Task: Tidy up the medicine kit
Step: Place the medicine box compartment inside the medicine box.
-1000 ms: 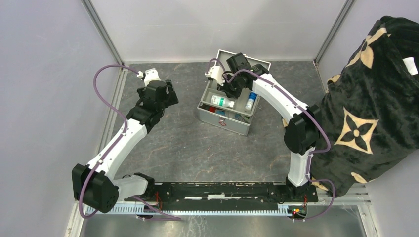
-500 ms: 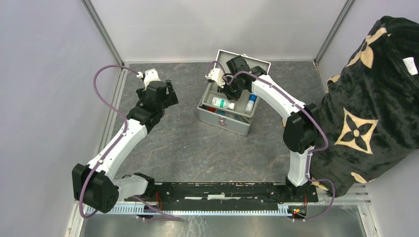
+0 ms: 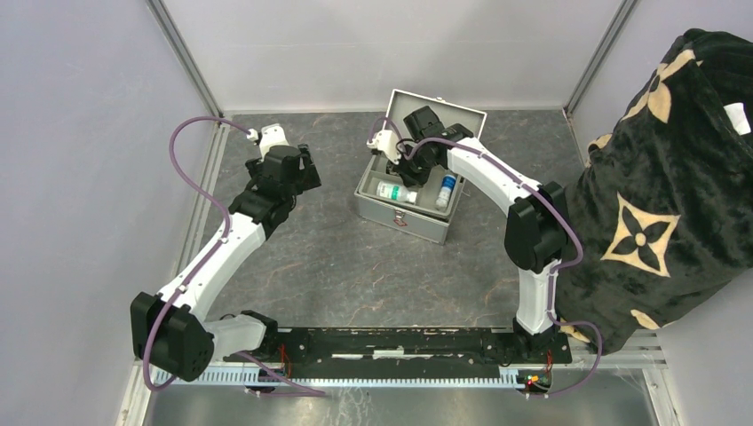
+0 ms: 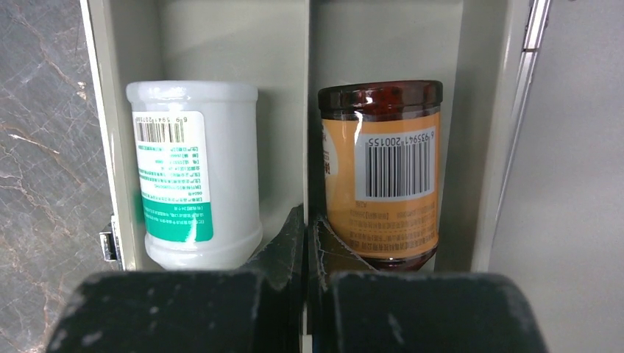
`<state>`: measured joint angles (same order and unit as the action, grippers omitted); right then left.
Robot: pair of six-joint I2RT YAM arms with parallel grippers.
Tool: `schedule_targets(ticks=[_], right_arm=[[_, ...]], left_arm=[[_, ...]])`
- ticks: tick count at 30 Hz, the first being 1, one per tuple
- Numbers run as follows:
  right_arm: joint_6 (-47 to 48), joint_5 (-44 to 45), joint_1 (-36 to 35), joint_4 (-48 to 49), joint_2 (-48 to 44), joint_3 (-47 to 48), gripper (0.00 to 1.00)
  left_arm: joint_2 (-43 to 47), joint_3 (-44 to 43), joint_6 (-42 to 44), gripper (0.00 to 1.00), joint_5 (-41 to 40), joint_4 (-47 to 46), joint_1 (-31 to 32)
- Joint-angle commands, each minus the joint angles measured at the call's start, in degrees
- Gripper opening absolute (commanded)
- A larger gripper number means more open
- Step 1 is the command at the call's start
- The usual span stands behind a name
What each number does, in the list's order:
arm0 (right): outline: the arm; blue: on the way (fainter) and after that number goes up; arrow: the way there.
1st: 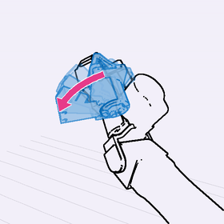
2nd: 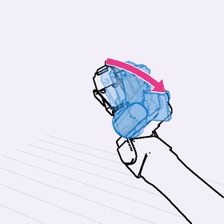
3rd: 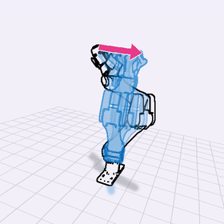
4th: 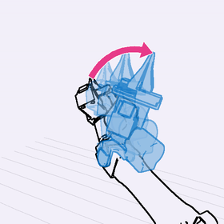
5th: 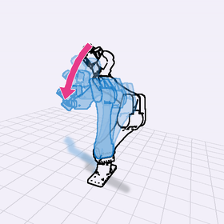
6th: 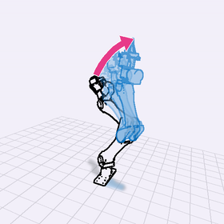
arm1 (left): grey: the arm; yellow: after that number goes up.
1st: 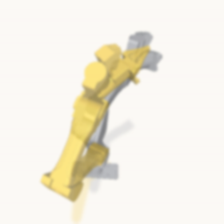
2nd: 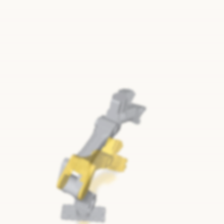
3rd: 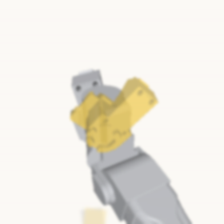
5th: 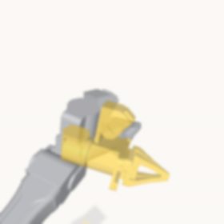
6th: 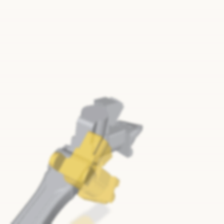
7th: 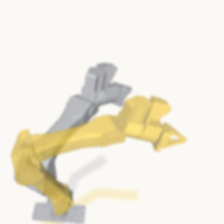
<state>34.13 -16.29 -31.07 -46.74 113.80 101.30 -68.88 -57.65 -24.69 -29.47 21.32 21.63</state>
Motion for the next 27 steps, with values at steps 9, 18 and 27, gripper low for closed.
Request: schedule_targets(ticks=[9,18,27], right_arm=[[-4.62,-0.71,0.75,10.39,-2.66,-7.6,0.0],[-5.7,0.78,1.07,11.3,-3.48,-8.96,0.19],[-9.06,4.96,1.2,14.22,-9.88,-5.64,0.47]], left_arm=[[-0.79,-0.89,-0.36,0.98,-0.15,-1.16,-0.07],[-0.83,-0.98,-0.19,0.98,-0.06,-1.14,-0.01],[-0.84,-1.15,-0.02,0.98,-0.32,-1.03,-0.09]])
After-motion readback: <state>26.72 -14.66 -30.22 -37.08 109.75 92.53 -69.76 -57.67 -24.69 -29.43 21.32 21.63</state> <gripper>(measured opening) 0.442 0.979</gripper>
